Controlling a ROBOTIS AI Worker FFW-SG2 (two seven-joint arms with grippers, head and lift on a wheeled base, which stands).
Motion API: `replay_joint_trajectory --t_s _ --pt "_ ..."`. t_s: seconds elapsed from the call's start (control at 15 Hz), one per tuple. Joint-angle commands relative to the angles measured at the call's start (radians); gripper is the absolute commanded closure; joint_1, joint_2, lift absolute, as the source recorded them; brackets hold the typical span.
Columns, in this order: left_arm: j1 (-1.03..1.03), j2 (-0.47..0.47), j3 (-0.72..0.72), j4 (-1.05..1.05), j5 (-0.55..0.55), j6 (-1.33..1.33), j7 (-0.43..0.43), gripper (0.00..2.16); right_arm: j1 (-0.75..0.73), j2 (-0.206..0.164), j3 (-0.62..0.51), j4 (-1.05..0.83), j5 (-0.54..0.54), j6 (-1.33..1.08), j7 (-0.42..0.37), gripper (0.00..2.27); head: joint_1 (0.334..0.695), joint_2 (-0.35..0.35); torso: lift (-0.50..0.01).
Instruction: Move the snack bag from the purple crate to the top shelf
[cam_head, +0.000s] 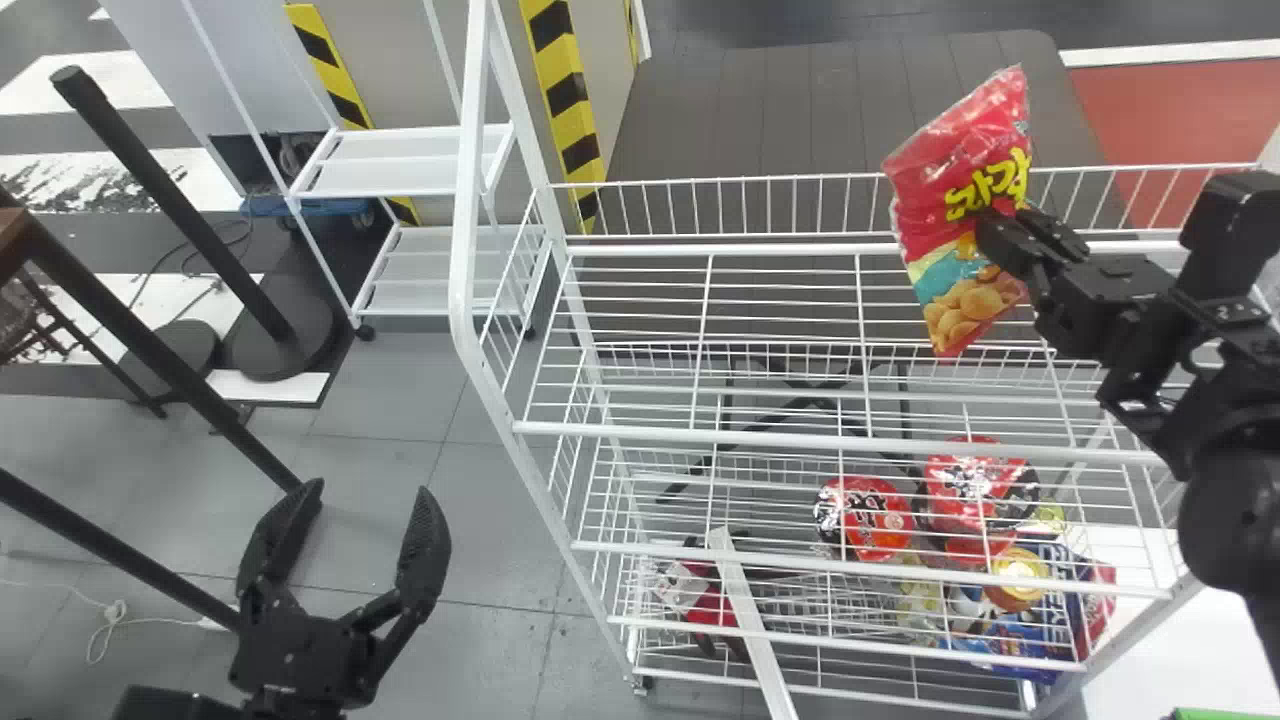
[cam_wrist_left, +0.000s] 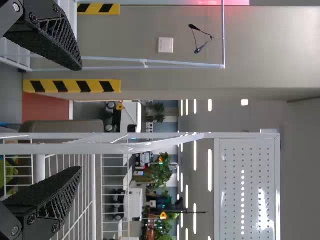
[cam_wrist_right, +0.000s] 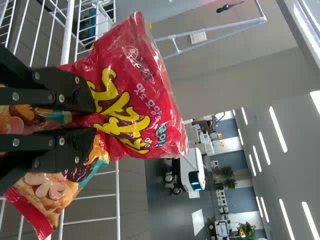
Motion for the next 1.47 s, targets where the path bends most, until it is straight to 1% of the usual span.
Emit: replay_joint_trajectory --t_s 0.0,0.2,0.33,0.47,0.67,0.73,0.8,0.93,1.0,1.07,1.2,1.4 --pt "-0.001 0.0 0.0 0.003 0.0 0.0 0.001 0.11 0.04 0.001 -0.008 -0.059 -0.012 0.008 -0.001 2.03 0.695 0.192 0.0" --pt "-0.001 0.0 -0.001 0.003 -0.003 0.0 0.001 0.11 0.092 0.001 -0.011 -0.17 -0.072 0.02 -0.003 2.03 0.695 0.189 0.0" --pt "-0.001 0.0 -0.003 0.003 -0.003 0.0 0.001 0.11 0.123 0.001 0.008 -0.256 -0.113 0.06 -0.003 2.03 0.695 0.19 0.0" --pt "-0.001 -0.002 -0.003 0.003 -0.005 0.0 0.001 0.11 0.143 0.001 0.058 -0.3 -0.137 0.091 -0.006 2.03 0.695 0.199 0.0" --pt "0.001 0.0 -0.003 0.003 -0.005 -0.006 0.001 0.11 0.146 0.001 0.169 -0.3 -0.17 0.091 -0.031 2.03 0.695 0.252 0.0" --pt "0.002 0.0 -0.003 0.003 -0.005 -0.009 0.001 0.11 0.143 0.001 0.207 -0.283 -0.171 0.06 -0.043 2.03 0.695 0.268 0.0" --pt "0.004 0.0 -0.003 0.003 -0.005 -0.012 0.001 0.11 0.129 0.001 0.255 -0.248 -0.177 0.014 -0.057 2.03 0.695 0.309 0.0" --pt "0.01 0.0 -0.003 0.002 -0.005 -0.018 -0.001 0.11 0.094 0.001 0.33 -0.17 -0.19 -0.09 -0.069 2.03 0.695 0.344 0.0" --pt "0.013 0.0 -0.003 0.002 -0.005 -0.025 -0.001 0.11 0.072 0.001 0.364 -0.113 -0.196 -0.152 -0.075 2.03 0.695 0.35 0.0" --pt "0.016 0.0 -0.003 0.002 -0.005 -0.037 -0.001 0.11 0.045 0.001 0.393 -0.053 -0.217 -0.222 -0.093 2.03 0.695 0.35 0.0" --pt "0.022 0.002 -0.003 0.002 -0.005 -0.052 -0.001 0.11 -0.015 0.001 0.44 0.076 -0.272 -0.348 -0.098 2.03 0.695 0.35 0.0" --pt "0.031 0.002 -0.003 0.003 -0.003 -0.074 -0.001 0.11 -0.083 0.001 0.474 0.249 -0.285 -0.52 -0.098 2.03 0.695 0.35 0.0"
